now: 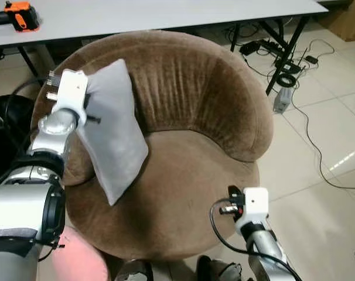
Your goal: Move the pillow to the sofa from floor
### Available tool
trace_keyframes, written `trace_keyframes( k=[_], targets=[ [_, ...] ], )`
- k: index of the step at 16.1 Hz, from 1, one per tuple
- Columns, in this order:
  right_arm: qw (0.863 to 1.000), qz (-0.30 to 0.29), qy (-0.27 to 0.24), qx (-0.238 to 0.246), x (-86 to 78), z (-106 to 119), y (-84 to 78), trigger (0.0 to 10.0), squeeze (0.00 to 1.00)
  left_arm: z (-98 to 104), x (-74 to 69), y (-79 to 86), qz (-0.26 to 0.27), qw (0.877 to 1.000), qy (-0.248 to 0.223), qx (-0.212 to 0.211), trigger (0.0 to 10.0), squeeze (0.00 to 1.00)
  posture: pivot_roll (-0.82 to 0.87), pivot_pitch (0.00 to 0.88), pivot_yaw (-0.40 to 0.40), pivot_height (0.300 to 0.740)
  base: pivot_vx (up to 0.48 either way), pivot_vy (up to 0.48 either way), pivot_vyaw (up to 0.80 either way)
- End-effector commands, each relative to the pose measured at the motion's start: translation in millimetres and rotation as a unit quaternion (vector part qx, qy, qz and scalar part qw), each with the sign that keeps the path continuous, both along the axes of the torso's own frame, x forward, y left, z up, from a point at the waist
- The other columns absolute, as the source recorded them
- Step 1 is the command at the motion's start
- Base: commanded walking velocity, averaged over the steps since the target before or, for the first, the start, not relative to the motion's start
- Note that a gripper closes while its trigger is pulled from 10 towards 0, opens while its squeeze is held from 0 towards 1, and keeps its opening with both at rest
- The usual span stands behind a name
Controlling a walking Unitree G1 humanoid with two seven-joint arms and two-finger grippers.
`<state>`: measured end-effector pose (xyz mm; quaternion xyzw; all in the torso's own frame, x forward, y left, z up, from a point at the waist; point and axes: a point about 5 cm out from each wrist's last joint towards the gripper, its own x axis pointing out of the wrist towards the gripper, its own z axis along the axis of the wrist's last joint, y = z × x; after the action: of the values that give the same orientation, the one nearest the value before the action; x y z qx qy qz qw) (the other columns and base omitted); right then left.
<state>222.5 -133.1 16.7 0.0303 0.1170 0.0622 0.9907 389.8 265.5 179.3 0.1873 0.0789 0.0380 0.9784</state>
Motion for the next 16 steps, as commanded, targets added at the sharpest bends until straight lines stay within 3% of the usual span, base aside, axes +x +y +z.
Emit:
trace_keyframes(
  k=[1, 6, 10, 11, 12, 16],
  targets=[
    [1.0, -0.005, 0.002, -0.004, -4.3, 1, -2.7, 10.0, 0.0, -4, -4.2, 9.7, 0.022, 1.0, 0.005, 0.013, 10.0, 0.0, -0.16, 0.19, 0.015, 0.74, 0.0, 0.0, 0.0],
    [1.0, -0.01, 0.006, -0.005, -11.5, 2, -4.0, 10.0, 0.0, -29, -12.4, 9.3, 0.03, 0.999, 0.042, 0.012, 10.0, 0.0, -0.18, 0.215, 0.013, 0.74, 0.0, 0.0, 0.0],
    [1.0, -0.012, 0.01, -0.004, -14.8, 3, -2.4, 10.0, 0.0, -28, -10.7, 5.8, 0.022, 0.999, 0.045, 0.013, 10.0, 0.0, -0.18, 0.223, 0.021, 0.74, 0.0, 0.0, 0.0],
    [1.0, -0.013, 0.01, -0.003, -15.1, 3, -2.1, 10.0, 0.0, -28, -10.7, 5.9, 0.023, 0.999, 0.044, 0.009, 10.0, 0.44, -0.18, 0.224, 0.022, 0.74, 0.0, 0.0, 0.0],
    [1.0, -0.014, 0.011, -0.003, -15.5, 4, -1.9, 10.0, 0.0, -27, -10.9, 6.6, 0.029, 0.999, 0.039, 0.002, 10.0, 1.0, -0.19, 0.227, 0.024, 0.74, 0.0, 0.0, 0.0],
    [1.0, -0.017, 0.017, -0.003, -20.2, 4, -1.4, 10.0, 0.0, -30, -11.3, 4.9, 0.025, 0.999, 0.044, 0.008, 10.0, 1.0, -0.19, 0.242, 0.027, 0.74, 0.0, 0.0, 0.0]
  ],
)
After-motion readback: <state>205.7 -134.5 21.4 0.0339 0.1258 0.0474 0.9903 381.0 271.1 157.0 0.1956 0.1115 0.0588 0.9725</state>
